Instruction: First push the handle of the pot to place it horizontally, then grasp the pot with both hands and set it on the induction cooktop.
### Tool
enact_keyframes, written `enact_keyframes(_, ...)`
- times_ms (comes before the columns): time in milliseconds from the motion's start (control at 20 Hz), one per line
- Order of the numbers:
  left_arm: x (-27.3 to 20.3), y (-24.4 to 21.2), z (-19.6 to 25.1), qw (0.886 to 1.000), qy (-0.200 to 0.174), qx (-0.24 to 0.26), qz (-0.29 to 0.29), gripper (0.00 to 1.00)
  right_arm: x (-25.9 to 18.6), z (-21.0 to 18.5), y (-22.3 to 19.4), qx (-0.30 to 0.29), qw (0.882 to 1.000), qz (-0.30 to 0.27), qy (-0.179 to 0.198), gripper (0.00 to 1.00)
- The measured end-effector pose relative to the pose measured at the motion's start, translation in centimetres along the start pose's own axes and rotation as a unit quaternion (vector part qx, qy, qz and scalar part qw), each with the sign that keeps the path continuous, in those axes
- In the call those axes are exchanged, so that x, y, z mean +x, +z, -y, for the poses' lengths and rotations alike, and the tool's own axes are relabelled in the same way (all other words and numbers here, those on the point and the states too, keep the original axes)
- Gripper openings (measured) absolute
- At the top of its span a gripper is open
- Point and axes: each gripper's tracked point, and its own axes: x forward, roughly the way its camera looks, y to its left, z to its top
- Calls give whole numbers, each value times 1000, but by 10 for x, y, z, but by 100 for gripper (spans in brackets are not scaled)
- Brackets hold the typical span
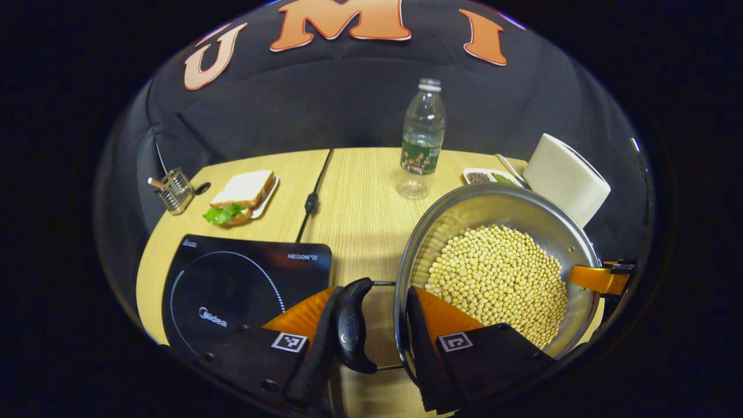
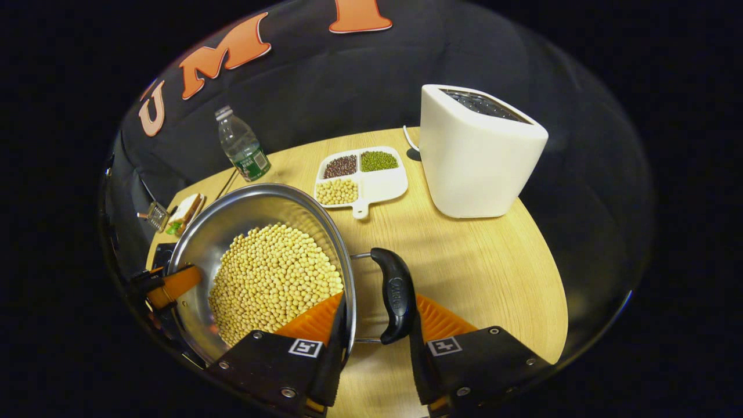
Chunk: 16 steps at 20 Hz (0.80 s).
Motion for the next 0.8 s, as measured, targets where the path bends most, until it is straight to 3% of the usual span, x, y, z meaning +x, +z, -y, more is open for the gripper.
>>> enact_keyframes(250, -31, 23, -16, 999, 15, 0, 31, 69, -34, -18, 23, -8, 999, 33, 24, 51)
enact_keyframes(300, -38, 25, -21, 999, 20, 0, 36, 68, -40, -22, 26, -10, 999, 39, 29, 46)
enact_keyframes(350, -45, 29, -25, 999, 24, -1, 42, 67, -45, -26, 29, -13, 998, 41, 36, 51)
enact_keyframes(800, -105, 34, -67, 997, 55, -27, 42, 66, -91, -74, 35, -35, 994, 65, 82, 51)
